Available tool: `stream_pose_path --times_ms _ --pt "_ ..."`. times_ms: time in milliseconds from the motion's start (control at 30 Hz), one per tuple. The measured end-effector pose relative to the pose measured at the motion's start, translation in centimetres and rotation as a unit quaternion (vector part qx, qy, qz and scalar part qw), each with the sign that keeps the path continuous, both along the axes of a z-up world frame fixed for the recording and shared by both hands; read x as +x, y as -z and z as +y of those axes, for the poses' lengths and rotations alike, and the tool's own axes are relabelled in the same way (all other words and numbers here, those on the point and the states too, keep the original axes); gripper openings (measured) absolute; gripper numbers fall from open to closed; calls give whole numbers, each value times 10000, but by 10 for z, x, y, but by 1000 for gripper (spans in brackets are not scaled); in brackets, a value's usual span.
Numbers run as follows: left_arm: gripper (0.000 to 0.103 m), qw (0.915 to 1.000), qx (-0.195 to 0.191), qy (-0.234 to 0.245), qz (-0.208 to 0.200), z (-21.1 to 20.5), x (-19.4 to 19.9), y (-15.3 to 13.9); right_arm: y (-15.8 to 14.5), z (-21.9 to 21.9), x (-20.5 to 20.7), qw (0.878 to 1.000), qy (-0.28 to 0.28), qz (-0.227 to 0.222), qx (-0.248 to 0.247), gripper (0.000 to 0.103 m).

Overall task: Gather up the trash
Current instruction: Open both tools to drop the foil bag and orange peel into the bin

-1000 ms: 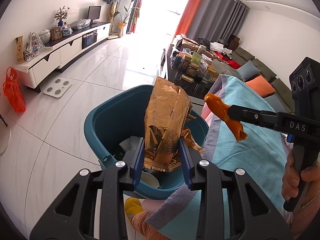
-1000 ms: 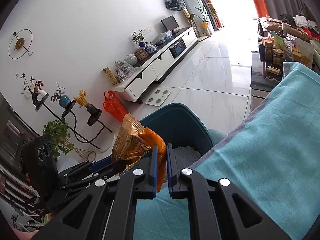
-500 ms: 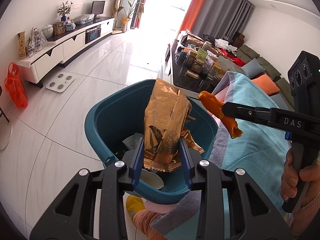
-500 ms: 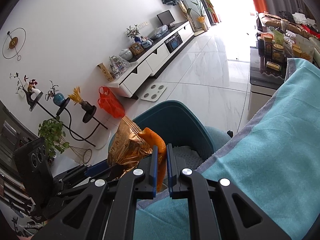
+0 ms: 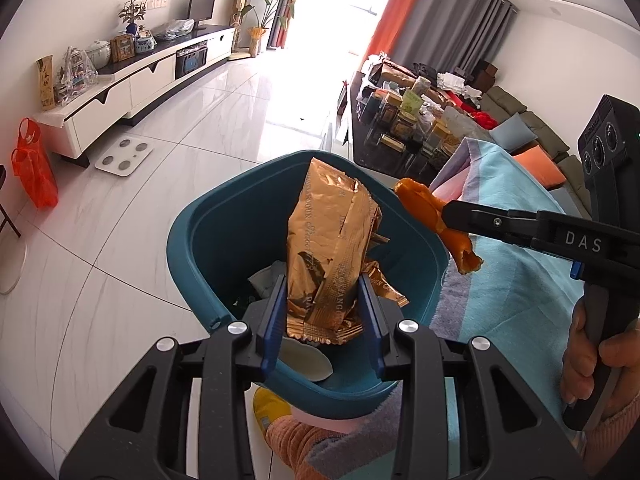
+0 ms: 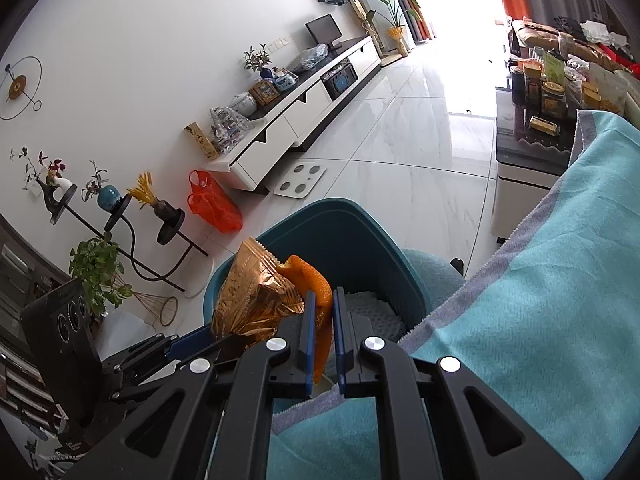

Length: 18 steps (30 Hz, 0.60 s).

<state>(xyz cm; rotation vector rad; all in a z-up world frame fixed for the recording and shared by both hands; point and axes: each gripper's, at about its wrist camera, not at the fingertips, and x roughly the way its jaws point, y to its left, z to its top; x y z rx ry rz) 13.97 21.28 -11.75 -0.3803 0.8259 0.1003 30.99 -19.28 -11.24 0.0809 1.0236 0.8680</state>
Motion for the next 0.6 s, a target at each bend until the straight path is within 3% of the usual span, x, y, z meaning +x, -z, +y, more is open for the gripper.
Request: stream_pose_path --times_ms 133,433,600 --pt "50 9999 -148 -41 66 4 4 4 2 3 4 9999 44 126 32 14" --pt "60 10000 -28 -30 -8 -3 6 3 2 -3 2 9998 97 149 104 15" --pt "68 9996 144 63 -239 -16 -1 -13 -5 -14 -3 9998 102 53 139 23"
